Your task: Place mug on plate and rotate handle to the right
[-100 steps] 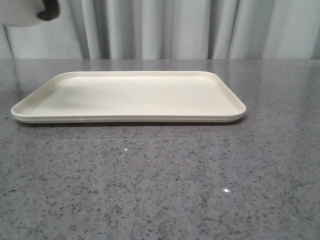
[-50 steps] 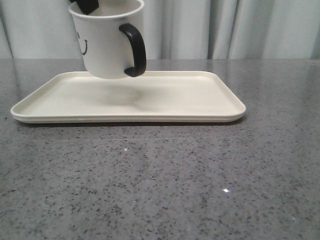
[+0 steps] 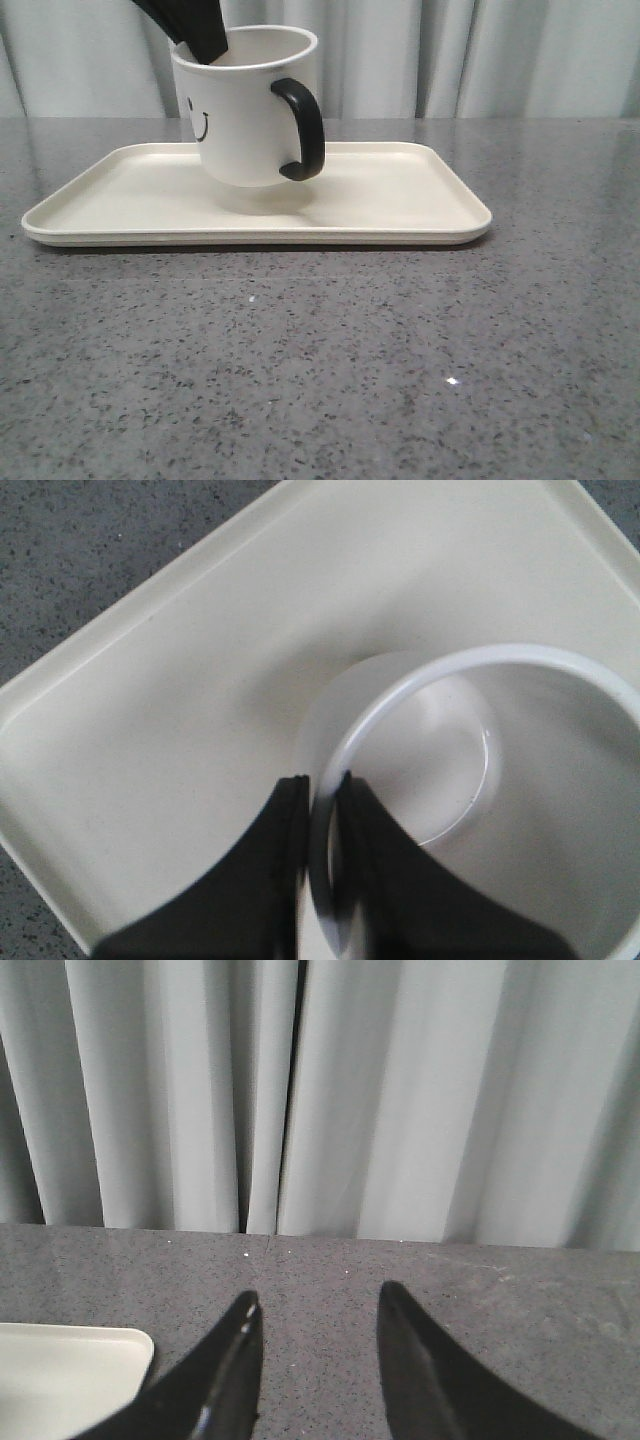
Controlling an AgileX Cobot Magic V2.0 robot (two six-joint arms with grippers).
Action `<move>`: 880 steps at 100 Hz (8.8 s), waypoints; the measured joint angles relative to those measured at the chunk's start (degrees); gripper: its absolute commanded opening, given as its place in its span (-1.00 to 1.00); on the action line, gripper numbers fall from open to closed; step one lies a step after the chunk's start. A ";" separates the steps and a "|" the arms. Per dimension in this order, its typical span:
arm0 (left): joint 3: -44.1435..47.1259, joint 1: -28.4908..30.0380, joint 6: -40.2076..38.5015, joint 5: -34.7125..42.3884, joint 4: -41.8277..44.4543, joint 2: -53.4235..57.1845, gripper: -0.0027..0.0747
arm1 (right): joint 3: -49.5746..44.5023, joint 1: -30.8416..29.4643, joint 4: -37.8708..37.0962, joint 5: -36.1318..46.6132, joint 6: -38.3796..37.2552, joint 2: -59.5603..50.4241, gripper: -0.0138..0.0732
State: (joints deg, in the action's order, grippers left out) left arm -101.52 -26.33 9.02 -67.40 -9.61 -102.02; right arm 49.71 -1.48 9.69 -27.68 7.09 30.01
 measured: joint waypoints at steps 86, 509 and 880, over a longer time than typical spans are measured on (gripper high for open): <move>-0.04 0.00 0.00 -3.01 -0.47 -2.90 -0.96 | 0.00 0.00 0.00 -0.43 0.00 0.00 0.01; 29.16 17.05 -11.92 0.41 25.34 59.15 -0.98 | 43.64 27.27 19.93 -28.29 16.29 66.53 0.00; 32.14 17.05 -11.92 -1.99 24.68 59.37 -0.98 | 71.90 29.35 14.30 -44.11 39.76 89.05 -0.94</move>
State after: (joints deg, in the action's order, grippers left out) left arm -69.38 -9.29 -2.90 -69.38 15.06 -42.65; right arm 121.61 27.86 24.00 -71.79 46.85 119.06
